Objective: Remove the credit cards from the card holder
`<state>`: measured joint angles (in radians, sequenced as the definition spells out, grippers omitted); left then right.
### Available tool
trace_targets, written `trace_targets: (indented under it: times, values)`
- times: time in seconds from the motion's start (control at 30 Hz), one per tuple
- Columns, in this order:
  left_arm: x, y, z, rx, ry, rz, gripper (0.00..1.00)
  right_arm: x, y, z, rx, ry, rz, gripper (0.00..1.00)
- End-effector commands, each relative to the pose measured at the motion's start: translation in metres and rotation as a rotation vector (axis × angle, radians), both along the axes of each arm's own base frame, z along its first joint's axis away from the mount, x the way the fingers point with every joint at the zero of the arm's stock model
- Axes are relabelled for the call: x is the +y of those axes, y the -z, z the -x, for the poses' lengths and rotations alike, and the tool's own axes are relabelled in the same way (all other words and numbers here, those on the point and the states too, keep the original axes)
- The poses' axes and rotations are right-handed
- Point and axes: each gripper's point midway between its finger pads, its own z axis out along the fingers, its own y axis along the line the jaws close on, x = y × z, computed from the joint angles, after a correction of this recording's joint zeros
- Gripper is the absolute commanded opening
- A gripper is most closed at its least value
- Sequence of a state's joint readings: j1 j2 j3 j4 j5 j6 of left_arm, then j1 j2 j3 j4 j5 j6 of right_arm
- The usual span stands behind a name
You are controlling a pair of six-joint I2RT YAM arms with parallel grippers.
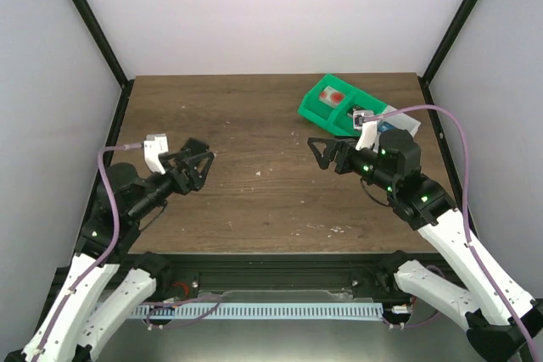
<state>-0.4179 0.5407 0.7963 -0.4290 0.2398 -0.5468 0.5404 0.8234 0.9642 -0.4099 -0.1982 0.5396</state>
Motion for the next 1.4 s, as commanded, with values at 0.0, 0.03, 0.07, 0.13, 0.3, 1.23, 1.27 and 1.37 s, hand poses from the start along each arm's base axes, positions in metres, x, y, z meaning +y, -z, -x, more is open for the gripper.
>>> trace_targets:
  times: [0.0, 0.03, 0.07, 0.13, 0.3, 1.23, 1.27, 1.37]
  values:
    - [0.002, 0.007, -0.005, 0.008, -0.023, -0.016, 1.0, -0.002, -0.004, 0.001, -0.013, 0.002, -0.023, 1.0]
    - [0.004, 0.009, -0.007, 0.011, -0.039, -0.017, 1.0, -0.001, -0.003, 0.002, -0.012, 0.001, -0.024, 1.0]
    - [0.006, 0.01, -0.009, 0.018, -0.056, -0.016, 1.0, -0.001, -0.002, 0.002, -0.01, 0.0, -0.024, 1.0]
    - [0.01, 0.015, -0.015, 0.035, -0.091, -0.027, 1.0, -0.001, 0.0, 0.002, -0.005, -0.003, -0.024, 1.0]
    - [0.015, 0.033, -0.034, 0.106, -0.159, -0.088, 1.0, 0.002, 0.006, 0.003, 0.008, -0.016, -0.029, 1.0]
    - [0.132, 0.256, -0.231, 0.709, -0.422, -0.174, 0.94, 0.012, 0.018, 0.02, 0.058, -0.116, -0.037, 1.0]
    - [0.134, 0.261, -0.234, 0.715, -0.433, -0.18, 0.94, 0.012, 0.018, 0.02, 0.06, -0.118, -0.039, 1.0]
    - [0.134, 0.273, -0.242, 0.729, -0.422, -0.187, 0.94, 0.013, 0.02, 0.022, 0.067, -0.126, -0.043, 1.0]
